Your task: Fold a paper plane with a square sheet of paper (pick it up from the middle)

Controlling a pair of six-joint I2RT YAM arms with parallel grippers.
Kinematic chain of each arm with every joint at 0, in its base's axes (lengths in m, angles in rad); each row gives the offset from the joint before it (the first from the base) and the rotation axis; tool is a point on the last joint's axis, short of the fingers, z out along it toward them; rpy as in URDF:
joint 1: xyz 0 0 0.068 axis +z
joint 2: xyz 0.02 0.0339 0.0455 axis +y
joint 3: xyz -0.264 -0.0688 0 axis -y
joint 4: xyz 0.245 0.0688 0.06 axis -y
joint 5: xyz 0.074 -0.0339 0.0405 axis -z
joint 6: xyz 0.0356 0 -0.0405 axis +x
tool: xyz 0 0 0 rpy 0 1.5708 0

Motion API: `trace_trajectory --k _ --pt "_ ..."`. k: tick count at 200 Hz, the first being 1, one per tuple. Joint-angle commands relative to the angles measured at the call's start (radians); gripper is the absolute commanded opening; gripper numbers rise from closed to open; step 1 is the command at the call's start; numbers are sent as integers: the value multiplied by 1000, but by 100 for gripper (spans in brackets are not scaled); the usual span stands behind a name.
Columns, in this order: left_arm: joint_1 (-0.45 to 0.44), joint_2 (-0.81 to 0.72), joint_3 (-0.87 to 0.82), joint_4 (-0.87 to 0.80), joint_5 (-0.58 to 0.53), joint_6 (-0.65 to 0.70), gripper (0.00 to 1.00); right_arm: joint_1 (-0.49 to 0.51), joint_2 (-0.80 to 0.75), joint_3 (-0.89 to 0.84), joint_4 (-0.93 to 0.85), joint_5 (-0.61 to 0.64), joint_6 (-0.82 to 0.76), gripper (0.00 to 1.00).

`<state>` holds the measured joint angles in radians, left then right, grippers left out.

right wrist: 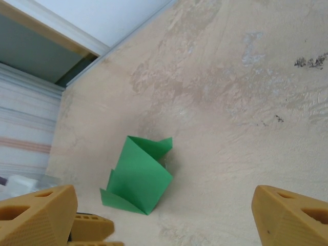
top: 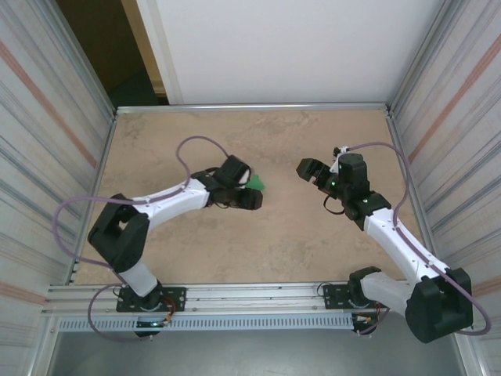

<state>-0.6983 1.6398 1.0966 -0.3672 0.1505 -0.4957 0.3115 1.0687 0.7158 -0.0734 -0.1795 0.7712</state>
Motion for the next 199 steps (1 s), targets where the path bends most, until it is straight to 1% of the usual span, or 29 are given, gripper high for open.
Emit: trace_trajectory --k 1,24,49,64,83,112,127,149,186,199 --pt "116 -45 -60 94 104 -15 67 -8 22 -18 39 -1 20 90" --pt "210 -23 -86 141 156 12 69 -8 33 -22 51 -8 23 91" --pt "269 43 -66 168 200 30 69 -6 46 -21 50 -11 23 91" --pt "284 88 -46 180 224 28 69 -6 55 -16 46 -14 27 91" --pt "288 126 -29 193 222 21 69 -6 62 -9 36 -14 27 91" --pt "290 150 -17 191 177 17 69 -6 66 -8 24 -11 26 91" --pt "291 139 -17 181 147 22 69 -7 69 -7 23 -9 25 91" --pt "294 92 -26 166 148 20 69 -7 75 -6 18 -9 24 91" --pt "293 -55 -100 156 107 -1 71 -6 87 -6 23 -13 27 91" --pt "292 -96 -141 164 112 -14 70 -6 93 -6 27 -18 28 91"
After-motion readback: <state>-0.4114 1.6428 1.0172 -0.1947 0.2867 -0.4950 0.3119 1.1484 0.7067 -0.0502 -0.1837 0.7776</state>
